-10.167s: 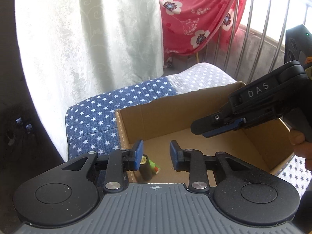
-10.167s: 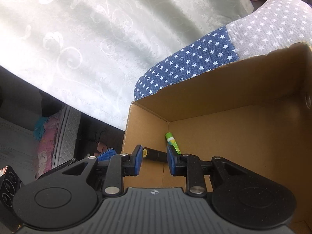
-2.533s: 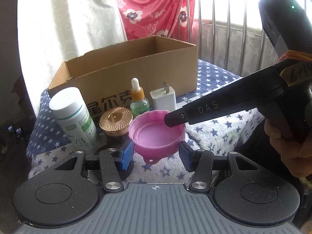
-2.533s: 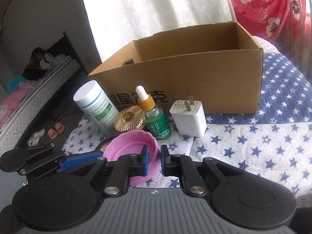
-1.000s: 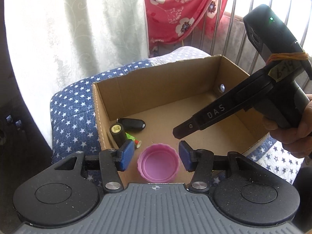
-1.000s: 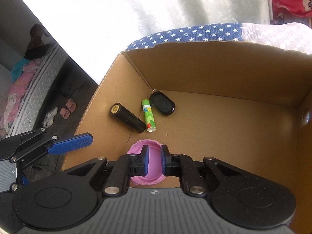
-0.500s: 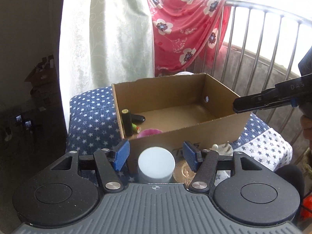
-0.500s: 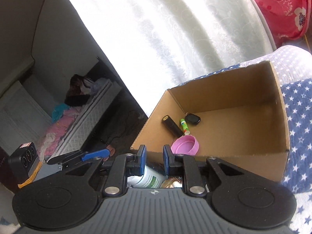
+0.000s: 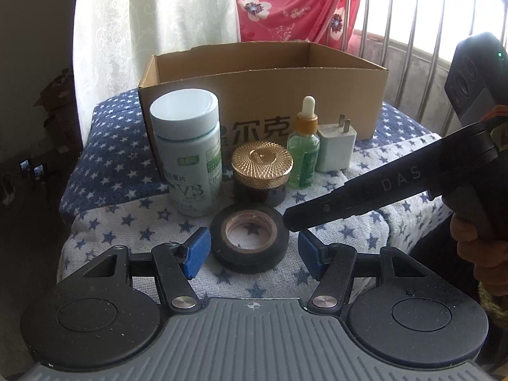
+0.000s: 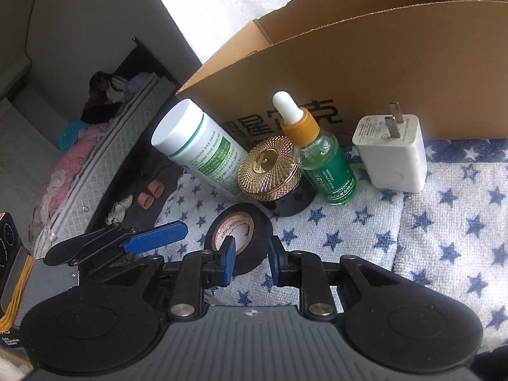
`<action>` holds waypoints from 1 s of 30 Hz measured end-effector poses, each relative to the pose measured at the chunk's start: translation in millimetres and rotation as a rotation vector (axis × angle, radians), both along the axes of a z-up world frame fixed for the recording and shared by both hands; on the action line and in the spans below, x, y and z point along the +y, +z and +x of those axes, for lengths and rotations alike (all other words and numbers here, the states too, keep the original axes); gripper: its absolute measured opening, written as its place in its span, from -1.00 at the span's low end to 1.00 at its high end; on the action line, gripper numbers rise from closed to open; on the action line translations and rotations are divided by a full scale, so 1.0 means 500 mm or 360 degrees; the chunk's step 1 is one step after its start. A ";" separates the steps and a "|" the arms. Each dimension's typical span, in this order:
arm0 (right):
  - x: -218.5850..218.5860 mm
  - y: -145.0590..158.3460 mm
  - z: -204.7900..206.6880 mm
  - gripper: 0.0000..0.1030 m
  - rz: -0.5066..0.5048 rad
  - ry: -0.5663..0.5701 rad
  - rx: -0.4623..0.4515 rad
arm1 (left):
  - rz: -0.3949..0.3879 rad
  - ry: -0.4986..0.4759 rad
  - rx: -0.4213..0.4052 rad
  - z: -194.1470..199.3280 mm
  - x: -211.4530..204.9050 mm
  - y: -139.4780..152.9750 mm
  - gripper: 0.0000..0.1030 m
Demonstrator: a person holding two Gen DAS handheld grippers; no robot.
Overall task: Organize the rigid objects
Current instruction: 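Grasp the black electrical tape roll on the bedspread with the right tool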
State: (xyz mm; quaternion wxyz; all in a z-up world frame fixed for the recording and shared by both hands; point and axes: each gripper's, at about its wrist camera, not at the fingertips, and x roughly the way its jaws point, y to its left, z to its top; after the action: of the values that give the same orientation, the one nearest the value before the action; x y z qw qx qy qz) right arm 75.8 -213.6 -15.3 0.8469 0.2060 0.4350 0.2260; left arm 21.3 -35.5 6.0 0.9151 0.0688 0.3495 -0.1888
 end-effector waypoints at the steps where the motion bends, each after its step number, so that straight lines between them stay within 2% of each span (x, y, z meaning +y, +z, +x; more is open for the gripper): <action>1: 0.006 0.000 -0.004 -0.53 -0.0029 -0.0007 -0.0014 | 0.0012 -0.0001 0.0012 0.001 -0.004 -0.009 0.18; 8: 0.041 -0.001 -0.002 -0.53 -0.0197 -0.0023 -0.0067 | 0.0084 0.0032 -0.0039 -0.003 -0.013 -0.028 0.18; 13: 0.055 -0.005 0.002 -0.38 -0.0226 -0.0006 -0.0064 | 0.0099 0.0038 -0.0047 -0.003 -0.015 -0.032 0.18; 30: 0.074 -0.001 0.007 -0.35 -0.0305 -0.0009 -0.0079 | 0.0098 0.0063 -0.0077 -0.002 -0.020 -0.045 0.22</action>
State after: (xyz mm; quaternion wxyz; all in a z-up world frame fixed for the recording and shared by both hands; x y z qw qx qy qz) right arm 79.5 -176.4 -15.6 0.8739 0.1196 0.4329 0.1861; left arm 20.2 -45.6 -16.3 0.9243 0.0945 0.3343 -0.1581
